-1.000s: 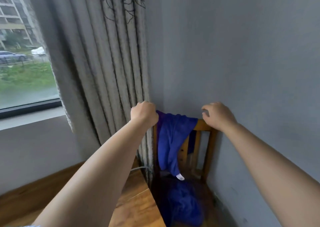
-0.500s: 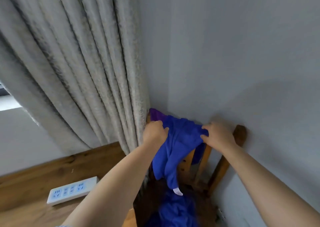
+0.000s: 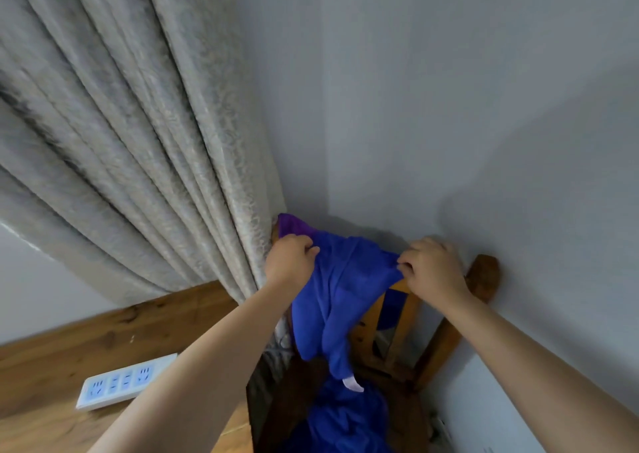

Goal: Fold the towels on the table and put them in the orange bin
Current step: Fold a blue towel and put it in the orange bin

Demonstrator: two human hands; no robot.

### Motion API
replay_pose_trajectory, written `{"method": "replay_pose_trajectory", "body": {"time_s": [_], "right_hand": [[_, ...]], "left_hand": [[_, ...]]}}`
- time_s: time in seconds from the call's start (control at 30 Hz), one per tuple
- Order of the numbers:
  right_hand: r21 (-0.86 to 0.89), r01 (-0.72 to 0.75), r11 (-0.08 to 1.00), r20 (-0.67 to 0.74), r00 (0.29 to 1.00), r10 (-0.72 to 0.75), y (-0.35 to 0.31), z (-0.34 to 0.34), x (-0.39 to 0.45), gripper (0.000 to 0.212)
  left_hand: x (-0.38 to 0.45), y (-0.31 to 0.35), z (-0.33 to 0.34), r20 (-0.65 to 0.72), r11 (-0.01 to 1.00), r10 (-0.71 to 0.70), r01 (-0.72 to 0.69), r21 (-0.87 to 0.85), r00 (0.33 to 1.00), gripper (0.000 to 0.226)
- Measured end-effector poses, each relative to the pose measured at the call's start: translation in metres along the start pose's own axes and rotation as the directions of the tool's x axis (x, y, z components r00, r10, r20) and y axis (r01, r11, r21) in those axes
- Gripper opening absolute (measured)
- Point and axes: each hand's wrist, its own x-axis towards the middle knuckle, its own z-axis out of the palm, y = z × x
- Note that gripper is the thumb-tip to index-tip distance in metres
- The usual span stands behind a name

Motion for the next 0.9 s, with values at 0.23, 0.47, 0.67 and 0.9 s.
{"method": "replay_pose_trajectory", "body": {"time_s": [0.23, 0.47, 0.67, 0.9], "right_hand": [[0.268, -0.094, 0.959, -0.316, 0.932, 0.18, -0.017, -0.062, 0.015, 0.015], [0.374, 0.057, 0.925, -0.513, 0.844, 0.155, -0.077, -0.138, 0.013, 0.013], [0.43, 0.18, 0.885, -0.573, 0.812, 0.113, -0.157, -0.166, -0.019, 0.012], [0.468, 0.348, 0.812, -0.543, 0.839, -0.047, -0.313, -0.161, -0.095, 0.012]], "left_hand": [[-0.015, 0.049, -0.039, -0.065, 0.917, 0.04, -0.062, -0.393, 0.997, 0.021], [-0.04, 0.069, -0.114, -0.272, 0.737, -0.066, -0.137, -0.662, 0.96, 0.015], [-0.108, 0.001, -0.181, -0.384, 0.701, -0.205, -0.139, -0.699, 0.9, 0.019], [-0.25, -0.12, -0.267, -0.48, 0.763, -0.321, -0.078, -0.642, 0.817, 0.02]]}}
